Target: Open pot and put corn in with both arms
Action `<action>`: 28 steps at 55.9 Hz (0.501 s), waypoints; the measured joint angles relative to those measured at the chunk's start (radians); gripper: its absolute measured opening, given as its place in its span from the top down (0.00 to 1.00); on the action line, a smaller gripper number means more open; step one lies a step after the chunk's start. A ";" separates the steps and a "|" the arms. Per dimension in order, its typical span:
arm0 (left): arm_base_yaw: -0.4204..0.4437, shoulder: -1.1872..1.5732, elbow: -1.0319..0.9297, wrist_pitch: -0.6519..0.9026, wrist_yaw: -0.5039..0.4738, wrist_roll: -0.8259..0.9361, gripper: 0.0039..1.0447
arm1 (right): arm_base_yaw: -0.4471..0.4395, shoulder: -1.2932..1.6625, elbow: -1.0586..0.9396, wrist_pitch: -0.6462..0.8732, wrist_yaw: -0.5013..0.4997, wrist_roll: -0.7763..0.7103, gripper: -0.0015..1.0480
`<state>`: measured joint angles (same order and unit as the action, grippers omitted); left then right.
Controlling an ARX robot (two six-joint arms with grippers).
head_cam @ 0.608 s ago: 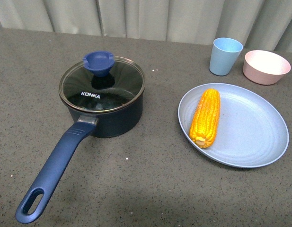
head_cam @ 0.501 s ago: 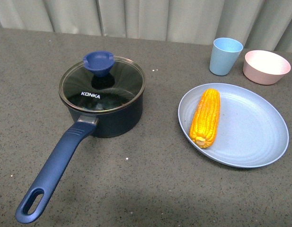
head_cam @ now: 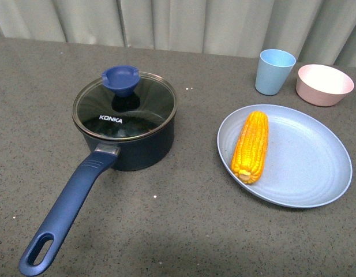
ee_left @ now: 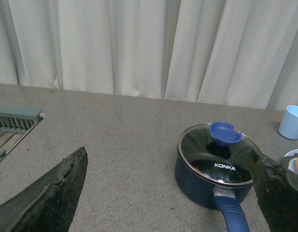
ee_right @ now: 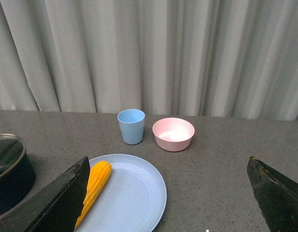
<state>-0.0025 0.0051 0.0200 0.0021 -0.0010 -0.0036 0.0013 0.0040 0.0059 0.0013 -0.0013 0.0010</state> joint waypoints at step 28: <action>0.000 0.000 0.000 0.000 0.000 0.000 0.06 | 0.000 0.000 0.000 0.000 0.000 0.000 0.09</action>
<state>-0.0025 0.0051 0.0196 0.0021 -0.0010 -0.0036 0.0013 0.0040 0.0059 0.0013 -0.0013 0.0010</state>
